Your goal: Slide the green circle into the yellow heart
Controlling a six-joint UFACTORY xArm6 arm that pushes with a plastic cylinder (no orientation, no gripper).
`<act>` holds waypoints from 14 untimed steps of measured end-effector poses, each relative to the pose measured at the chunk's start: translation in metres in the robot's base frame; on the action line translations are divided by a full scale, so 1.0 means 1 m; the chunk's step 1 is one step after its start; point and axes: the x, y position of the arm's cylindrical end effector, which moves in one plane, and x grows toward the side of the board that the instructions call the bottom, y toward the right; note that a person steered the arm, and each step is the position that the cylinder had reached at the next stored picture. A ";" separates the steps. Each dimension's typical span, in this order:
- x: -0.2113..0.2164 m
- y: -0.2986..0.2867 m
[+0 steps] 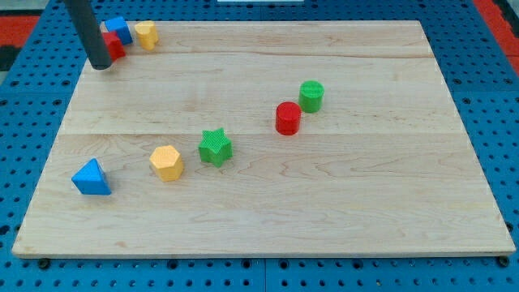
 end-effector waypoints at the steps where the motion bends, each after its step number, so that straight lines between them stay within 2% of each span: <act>1: -0.001 0.065; 3: -0.004 0.237; 4: 0.013 0.316; 5: 0.065 0.348; 6: 0.086 0.346; 7: 0.088 0.327; 9: 0.099 0.402; 10: 0.138 0.392; 11: 0.139 0.348; 13: 0.078 0.247; 14: 0.061 0.206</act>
